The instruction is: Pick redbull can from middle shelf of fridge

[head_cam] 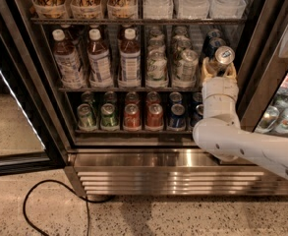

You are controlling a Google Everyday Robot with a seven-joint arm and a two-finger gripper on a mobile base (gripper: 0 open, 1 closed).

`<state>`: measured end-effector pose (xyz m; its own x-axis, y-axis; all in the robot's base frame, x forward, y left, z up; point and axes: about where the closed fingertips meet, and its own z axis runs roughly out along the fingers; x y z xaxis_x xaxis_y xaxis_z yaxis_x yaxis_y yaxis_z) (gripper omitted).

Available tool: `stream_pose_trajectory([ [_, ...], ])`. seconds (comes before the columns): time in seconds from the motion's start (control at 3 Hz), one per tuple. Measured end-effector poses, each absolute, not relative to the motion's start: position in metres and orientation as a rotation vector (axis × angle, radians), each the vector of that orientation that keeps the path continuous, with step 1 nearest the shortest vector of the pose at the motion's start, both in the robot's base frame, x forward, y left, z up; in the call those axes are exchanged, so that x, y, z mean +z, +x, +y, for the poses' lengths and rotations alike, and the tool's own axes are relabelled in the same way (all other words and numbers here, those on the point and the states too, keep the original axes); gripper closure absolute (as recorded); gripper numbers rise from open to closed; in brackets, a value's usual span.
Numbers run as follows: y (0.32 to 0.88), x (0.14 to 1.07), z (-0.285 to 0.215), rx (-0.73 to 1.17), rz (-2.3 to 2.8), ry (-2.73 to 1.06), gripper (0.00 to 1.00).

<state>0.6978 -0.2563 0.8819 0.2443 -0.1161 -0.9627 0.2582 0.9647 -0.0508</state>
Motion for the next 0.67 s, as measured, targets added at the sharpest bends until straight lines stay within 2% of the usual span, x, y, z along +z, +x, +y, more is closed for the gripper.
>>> stream_pose_trajectory([
  [0.67,0.647,0.921,-0.233,-0.112,1.223,0.071,1.0],
])
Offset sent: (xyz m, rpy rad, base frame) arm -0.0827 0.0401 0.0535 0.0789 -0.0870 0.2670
